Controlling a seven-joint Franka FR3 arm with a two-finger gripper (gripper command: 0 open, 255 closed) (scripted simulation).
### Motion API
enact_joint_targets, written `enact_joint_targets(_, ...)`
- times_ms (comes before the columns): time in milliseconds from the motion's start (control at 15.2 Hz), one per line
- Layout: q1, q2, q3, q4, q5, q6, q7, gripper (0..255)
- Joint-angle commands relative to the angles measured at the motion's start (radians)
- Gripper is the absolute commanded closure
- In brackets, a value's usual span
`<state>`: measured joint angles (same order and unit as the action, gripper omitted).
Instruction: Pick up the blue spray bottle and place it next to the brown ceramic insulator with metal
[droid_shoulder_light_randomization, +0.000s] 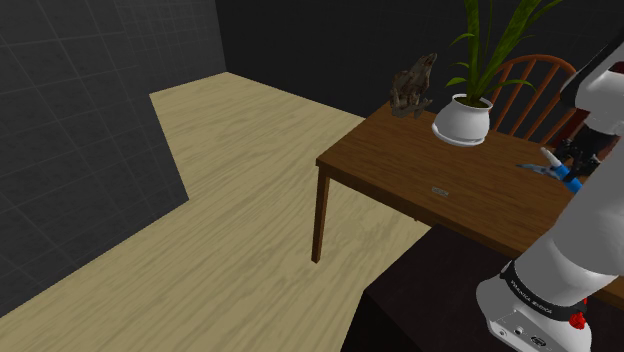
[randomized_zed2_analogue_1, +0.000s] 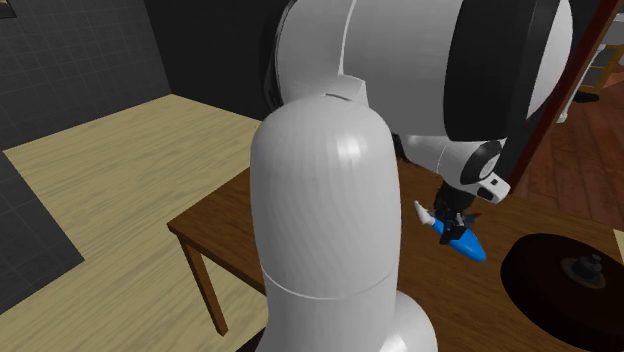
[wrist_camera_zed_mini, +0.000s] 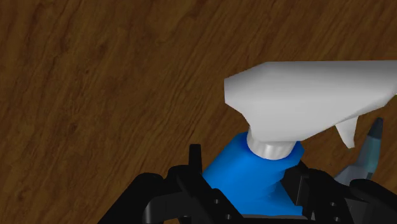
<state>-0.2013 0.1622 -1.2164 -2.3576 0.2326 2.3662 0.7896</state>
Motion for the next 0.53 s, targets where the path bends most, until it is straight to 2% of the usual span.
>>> enact_joint_targets(0,-0.041,0.045,0.042,-0.001,0.064,0.017,-0.046,255)
enact_joint_targets(462,-0.159,0.157,0.178,-0.005,0.221,0.076,-0.155,255)
